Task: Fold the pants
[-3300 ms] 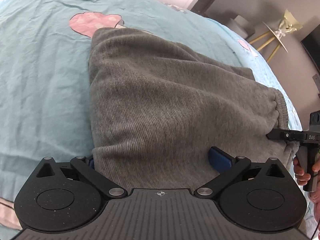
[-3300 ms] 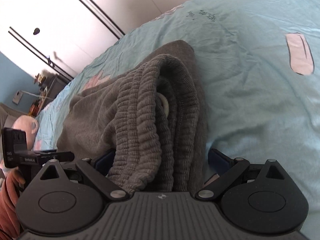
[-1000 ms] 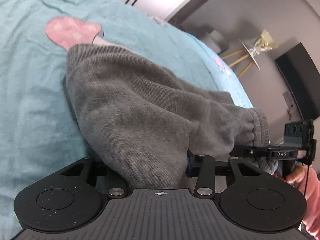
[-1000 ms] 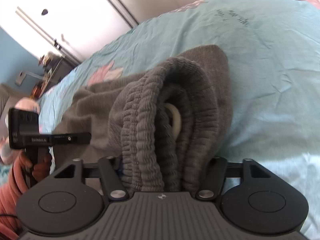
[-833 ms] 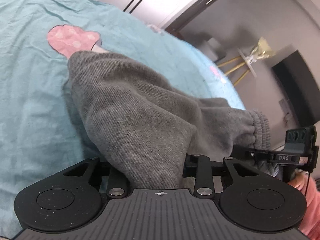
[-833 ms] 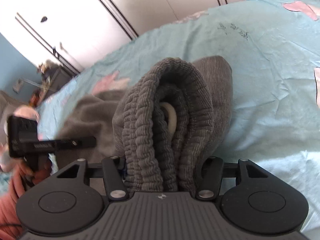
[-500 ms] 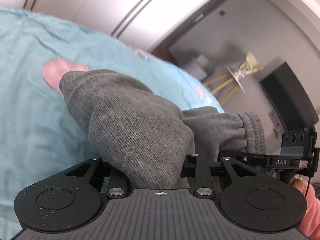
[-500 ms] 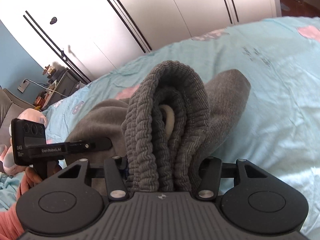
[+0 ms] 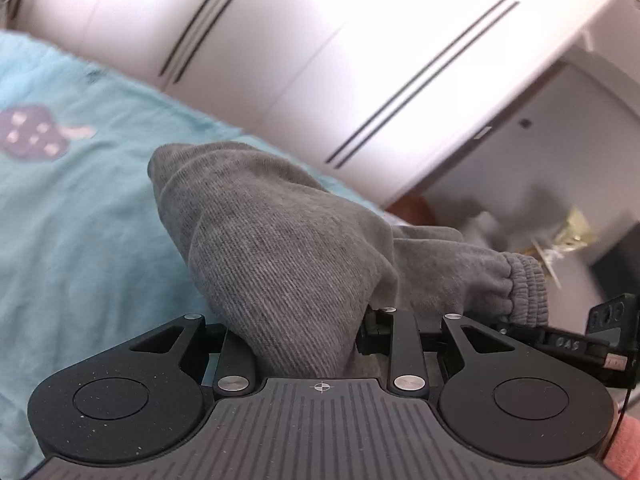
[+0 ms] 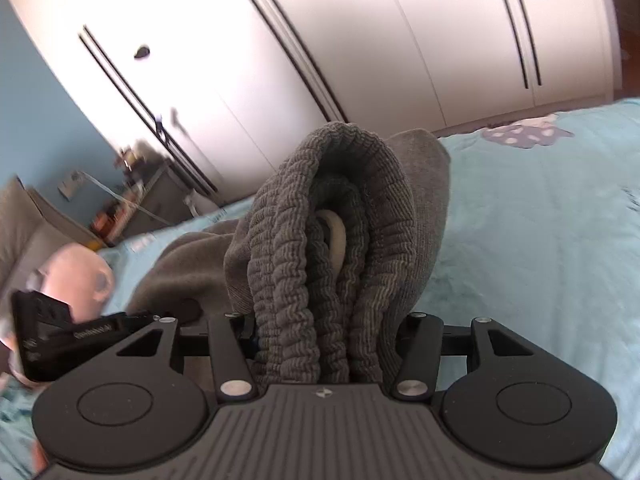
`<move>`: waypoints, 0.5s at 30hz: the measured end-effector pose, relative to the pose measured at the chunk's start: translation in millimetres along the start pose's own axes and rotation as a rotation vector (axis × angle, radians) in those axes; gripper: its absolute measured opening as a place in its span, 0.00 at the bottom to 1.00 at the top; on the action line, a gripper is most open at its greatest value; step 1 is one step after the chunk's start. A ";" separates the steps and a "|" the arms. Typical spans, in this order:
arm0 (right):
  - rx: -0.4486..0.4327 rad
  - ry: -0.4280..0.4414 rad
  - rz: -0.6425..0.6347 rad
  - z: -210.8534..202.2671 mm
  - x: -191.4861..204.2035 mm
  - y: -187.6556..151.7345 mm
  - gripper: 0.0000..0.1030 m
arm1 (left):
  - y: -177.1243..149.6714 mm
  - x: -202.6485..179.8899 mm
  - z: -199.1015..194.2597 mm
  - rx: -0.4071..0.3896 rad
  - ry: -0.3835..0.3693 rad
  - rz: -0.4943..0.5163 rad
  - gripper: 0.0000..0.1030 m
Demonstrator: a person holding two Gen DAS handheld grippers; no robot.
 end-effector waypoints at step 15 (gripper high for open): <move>0.038 -0.153 0.010 26.9 -20.4 -27.5 0.50 | 16.5 54.0 20.7 0.055 -0.080 -0.227 0.63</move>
Point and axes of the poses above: each gripper's, at about its wrist camera, not at the fingertips, and z roughly the way its jaws point, x to its left, y to its top, the point moved 10 cm from there along z, roughly the way its jaws point, and after that the axes turned 9 degrees about -z, right-handed, at the moved point
